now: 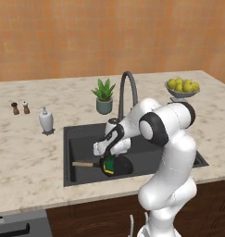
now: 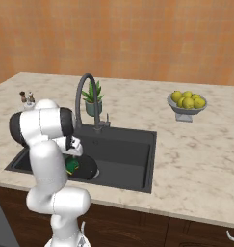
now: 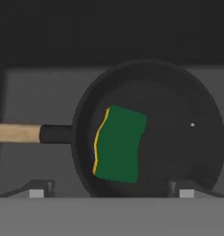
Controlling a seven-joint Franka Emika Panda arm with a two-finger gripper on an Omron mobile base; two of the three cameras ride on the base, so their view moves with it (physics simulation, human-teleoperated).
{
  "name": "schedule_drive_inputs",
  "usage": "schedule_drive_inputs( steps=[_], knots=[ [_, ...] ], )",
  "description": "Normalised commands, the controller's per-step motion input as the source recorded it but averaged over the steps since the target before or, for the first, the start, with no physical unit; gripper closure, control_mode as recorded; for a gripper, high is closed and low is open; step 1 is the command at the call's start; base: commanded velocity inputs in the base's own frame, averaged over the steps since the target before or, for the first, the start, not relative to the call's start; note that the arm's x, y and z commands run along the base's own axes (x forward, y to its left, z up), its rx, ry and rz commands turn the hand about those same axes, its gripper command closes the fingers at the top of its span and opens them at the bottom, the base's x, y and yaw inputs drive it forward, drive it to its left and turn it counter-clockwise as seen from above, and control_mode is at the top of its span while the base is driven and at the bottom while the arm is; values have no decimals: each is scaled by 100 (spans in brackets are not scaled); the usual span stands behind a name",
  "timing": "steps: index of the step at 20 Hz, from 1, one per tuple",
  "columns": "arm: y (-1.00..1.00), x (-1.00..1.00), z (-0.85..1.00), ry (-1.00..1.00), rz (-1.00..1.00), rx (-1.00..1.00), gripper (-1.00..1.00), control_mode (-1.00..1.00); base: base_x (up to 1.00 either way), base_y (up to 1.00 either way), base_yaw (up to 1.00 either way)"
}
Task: Pick the pan and sponge and place them into the sink. Then turn on the water.
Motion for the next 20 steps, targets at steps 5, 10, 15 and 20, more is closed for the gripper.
schedule_drive_inputs(
  steps=[5, 10, 15, 20],
  knots=[
    [-8, -45, 59, -14, 3, 0, -100, -100, 0, 0, 0],
    [-26, -28, 66, -5, 6, 0, -100, -100, 0, 0, 0],
    [-27, -35, 56, 0, 3, 0, -100, -100, 0, 0, 0],
    [-45, -6, 26, 0, 1, 0, -100, -100, 0, 0, 0]
  ],
)
